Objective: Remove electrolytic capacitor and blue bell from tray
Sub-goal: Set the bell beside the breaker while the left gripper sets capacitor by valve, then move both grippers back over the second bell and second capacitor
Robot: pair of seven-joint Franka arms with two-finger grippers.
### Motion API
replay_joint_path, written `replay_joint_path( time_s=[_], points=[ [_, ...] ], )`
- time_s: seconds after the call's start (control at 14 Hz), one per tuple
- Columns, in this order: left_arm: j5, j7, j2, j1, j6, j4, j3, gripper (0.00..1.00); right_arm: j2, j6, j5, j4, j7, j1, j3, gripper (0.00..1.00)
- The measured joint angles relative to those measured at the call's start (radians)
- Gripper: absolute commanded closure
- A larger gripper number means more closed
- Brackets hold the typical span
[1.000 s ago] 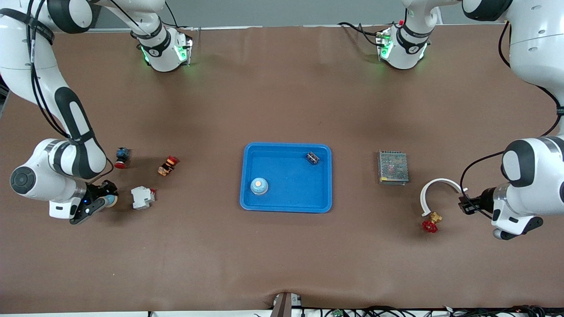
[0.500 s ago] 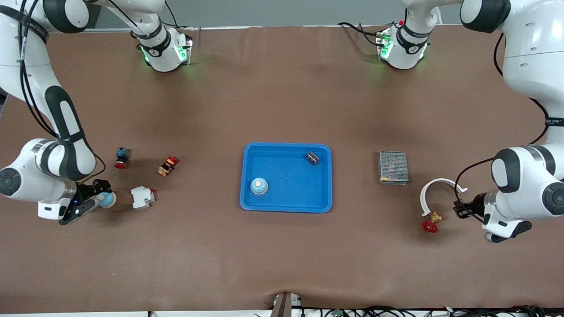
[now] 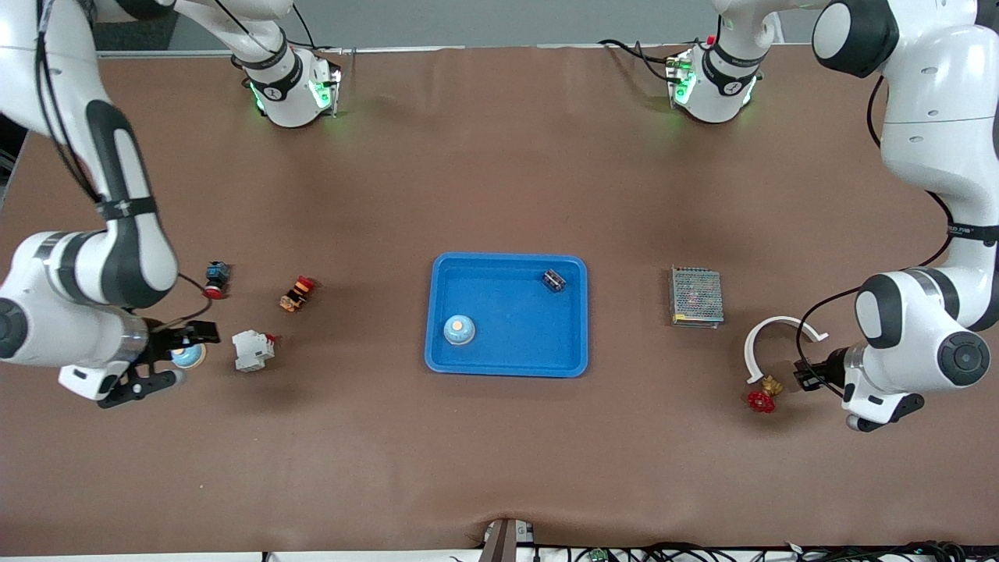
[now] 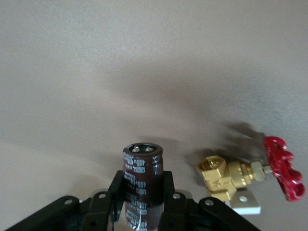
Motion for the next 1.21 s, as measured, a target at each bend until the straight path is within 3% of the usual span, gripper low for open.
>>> replay_joint_path(
  time_s=[0.29, 0.36, 0.43, 0.5, 0.57, 1.0, 1.21],
  points=[
    [0.0, -0.011, 0.013, 0.0, 0.031, -0.013, 0.0, 0.82, -0.031, -0.005, 0.04, -0.002, 0.489, 0.144, 0.002, 0.0],
    [0.0, -0.011, 0.014, 0.0, 0.034, -0.015, 0.0, 0.73, -0.032, -0.005, 0.07, -0.002, 0.602, 0.163, 0.002, 0.0],
    [0.0, -0.011, 0.014, 0.0, 0.035, -0.016, 0.0, 0.56, -0.034, -0.005, 0.087, -0.002, 0.684, 0.179, 0.002, 0.0],
    [0.0, -0.011, 0.014, 0.0, 0.035, -0.017, 0.0, 0.25, -0.035, -0.004, 0.093, -0.002, 0.732, 0.192, 0.002, 0.0],
    [0.0, -0.011, 0.014, 0.0, 0.036, -0.017, 0.0, 0.0, -0.037, -0.004, 0.097, -0.002, 0.758, 0.198, 0.002, 0.0],
    [0.021, -0.011, 0.002, 0.0, 0.035, -0.009, 0.0, 0.0, -0.039, 0.048, 0.1, -0.012, 0.768, 0.206, 0.0, 0.0],
    [0.021, -0.011, -0.048, 0.0, -0.021, -0.003, -0.003, 0.0, -0.039, 0.103, 0.101, -0.018, 0.768, 0.272, 0.004, 0.0]
  ],
)
